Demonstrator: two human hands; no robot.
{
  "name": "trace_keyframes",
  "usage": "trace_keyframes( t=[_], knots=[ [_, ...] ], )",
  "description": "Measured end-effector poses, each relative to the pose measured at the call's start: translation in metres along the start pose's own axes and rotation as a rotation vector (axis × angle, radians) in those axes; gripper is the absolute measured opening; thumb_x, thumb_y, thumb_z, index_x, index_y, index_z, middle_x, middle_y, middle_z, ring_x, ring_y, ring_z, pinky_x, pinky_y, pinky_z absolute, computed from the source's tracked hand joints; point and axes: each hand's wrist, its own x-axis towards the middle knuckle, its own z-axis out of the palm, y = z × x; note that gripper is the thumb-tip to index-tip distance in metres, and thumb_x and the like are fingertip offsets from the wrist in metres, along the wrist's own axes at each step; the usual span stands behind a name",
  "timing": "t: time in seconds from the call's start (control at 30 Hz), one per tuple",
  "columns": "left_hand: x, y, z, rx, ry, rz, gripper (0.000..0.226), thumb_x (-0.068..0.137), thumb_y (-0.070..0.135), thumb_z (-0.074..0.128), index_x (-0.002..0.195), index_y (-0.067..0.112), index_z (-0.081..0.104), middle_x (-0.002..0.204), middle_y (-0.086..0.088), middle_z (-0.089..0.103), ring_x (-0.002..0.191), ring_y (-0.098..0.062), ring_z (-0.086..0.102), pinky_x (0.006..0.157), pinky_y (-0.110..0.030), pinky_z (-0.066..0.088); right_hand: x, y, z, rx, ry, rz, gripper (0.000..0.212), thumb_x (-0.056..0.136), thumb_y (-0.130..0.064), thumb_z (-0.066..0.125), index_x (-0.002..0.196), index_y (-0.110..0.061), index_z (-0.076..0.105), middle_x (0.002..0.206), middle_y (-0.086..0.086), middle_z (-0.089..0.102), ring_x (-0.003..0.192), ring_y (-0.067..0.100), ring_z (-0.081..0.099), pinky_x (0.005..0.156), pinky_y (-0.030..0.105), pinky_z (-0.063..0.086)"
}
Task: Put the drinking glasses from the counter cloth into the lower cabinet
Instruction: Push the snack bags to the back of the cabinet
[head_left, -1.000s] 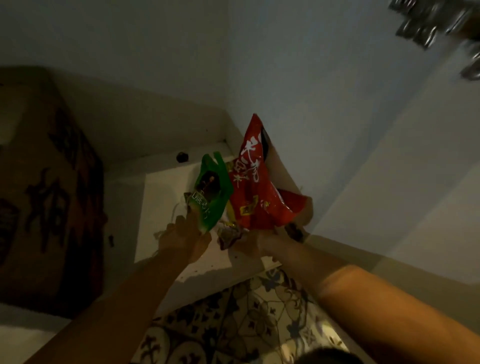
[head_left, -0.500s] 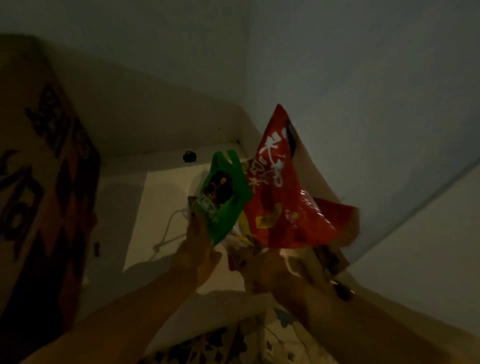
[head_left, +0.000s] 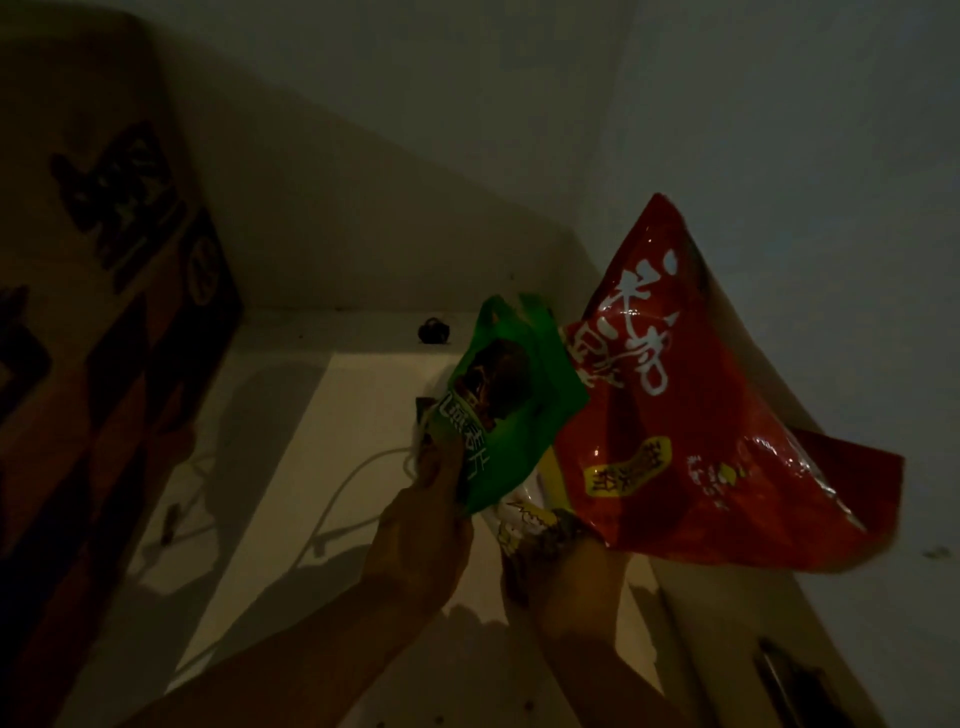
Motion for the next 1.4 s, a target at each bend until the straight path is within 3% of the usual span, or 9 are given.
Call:
trace_keyframes(
  t=[0.13, 0.37, 0.63, 0.77, 0.97, 1.07, 1.2, 1.3, 1.4],
  knots=[
    [0.028, -0.004, 0.007, 0.025, 0.009, -0.055, 0.086, 0.097, 0.016, 0.05, 0.148, 0.033, -0.017, 0.155, -0.009, 0.036, 0.127, -0.03, 0.05, 0.101, -0.034, 0.042, 0.024, -0.011, 0.008, 0.015, -0.01, -0.073, 0.042, 0.09, -0.021, 0.065, 0.129, -0.013, 0.054, 0.121, 0.007, 0.059, 0.109, 0.026, 0.059, 0.091, 0.036, 0.048],
    [0.081, -0.013, 0.005, 0.052, 0.007, -0.061, 0.079, 0.094, 0.012, 0.052, 0.156, 0.026, 0.004, 0.142, -0.018, 0.048, 0.11, -0.039, 0.059, 0.088, -0.044, 0.053, 0.069, -0.042, 0.013, -0.099, -0.015, -0.187, 0.027, 0.087, -0.018, 0.069, 0.111, -0.007, 0.064, 0.104, 0.008, 0.066, 0.094, 0.025, 0.061, 0.083, 0.031, 0.047],
    [0.136, -0.013, -0.008, 0.115, 0.022, -0.063, 0.071, 0.095, 0.012, 0.053, 0.155, 0.022, 0.017, 0.14, -0.018, 0.049, 0.114, -0.039, 0.055, 0.088, -0.039, 0.046, 0.118, -0.074, 0.02, -0.1, -0.05, -0.241, 0.033, 0.091, -0.01, 0.064, 0.123, -0.005, 0.06, 0.117, 0.012, 0.062, 0.112, 0.031, 0.058, 0.085, 0.022, 0.038],
    [0.16, -0.014, -0.008, 0.168, 0.008, -0.06, 0.072, 0.096, 0.016, 0.054, 0.155, 0.02, 0.014, 0.138, -0.019, 0.049, 0.113, -0.038, 0.055, 0.089, -0.04, 0.047, 0.139, -0.084, 0.025, -0.132, -0.063, -0.241, 0.035, 0.093, -0.013, 0.062, 0.127, -0.006, 0.058, 0.126, 0.014, 0.06, 0.117, 0.03, 0.056, 0.094, 0.027, 0.041],
    [0.174, -0.019, -0.011, 0.131, -0.028, -0.052, 0.071, 0.097, 0.022, 0.054, 0.154, 0.021, 0.013, 0.132, -0.018, 0.053, 0.104, -0.037, 0.059, 0.076, -0.033, 0.044, 0.145, -0.082, 0.022, -0.24, -0.144, -0.238, 0.051, 0.095, -0.019, 0.059, 0.142, -0.012, 0.042, 0.146, 0.01, 0.044, 0.133, 0.025, 0.041, 0.105, 0.024, 0.027],
    [0.178, -0.022, -0.008, 0.168, -0.068, -0.069, 0.074, 0.097, 0.023, 0.054, 0.155, 0.023, 0.008, 0.133, -0.018, 0.053, 0.106, -0.037, 0.057, 0.08, -0.035, 0.044, 0.146, -0.087, 0.018, -0.221, -0.132, -0.224, 0.046, 0.095, -0.019, 0.059, 0.139, -0.011, 0.047, 0.14, 0.007, 0.049, 0.129, 0.024, 0.044, 0.092, 0.014, 0.026],
    [0.179, -0.036, -0.004, 0.017, -0.086, -0.125, 0.079, 0.096, 0.029, 0.056, 0.155, 0.029, 0.003, 0.119, -0.013, 0.06, 0.097, -0.035, 0.062, 0.072, -0.033, 0.051, 0.143, -0.09, 0.017, -0.267, -0.114, -0.226, 0.044, 0.093, -0.018, 0.062, 0.135, -0.012, 0.052, 0.136, 0.01, 0.056, 0.125, 0.026, 0.051, 0.102, 0.03, 0.038],
    [0.153, -0.041, 0.009, -0.276, -0.024, -0.064, 0.07, 0.093, 0.033, 0.056, 0.151, 0.012, 0.025, 0.108, -0.011, 0.064, 0.082, -0.027, 0.065, 0.06, -0.025, 0.051, 0.133, -0.084, 0.016, -0.192, -0.082, -0.196, 0.044, 0.091, -0.021, 0.065, 0.131, -0.009, 0.055, 0.132, 0.014, 0.058, 0.122, 0.03, 0.053, 0.104, 0.04, 0.043],
    [0.124, -0.044, 0.027, -0.172, 0.046, 0.051, 0.069, 0.093, 0.027, 0.056, 0.148, -0.003, 0.028, 0.131, -0.019, 0.053, 0.113, -0.029, 0.057, 0.089, -0.029, 0.049, 0.122, -0.077, 0.014, -0.133, -0.014, -0.179, 0.048, 0.09, -0.027, 0.067, 0.131, -0.008, 0.051, 0.131, 0.014, 0.056, 0.12, 0.03, 0.053, 0.101, 0.041, 0.044]
  ],
)
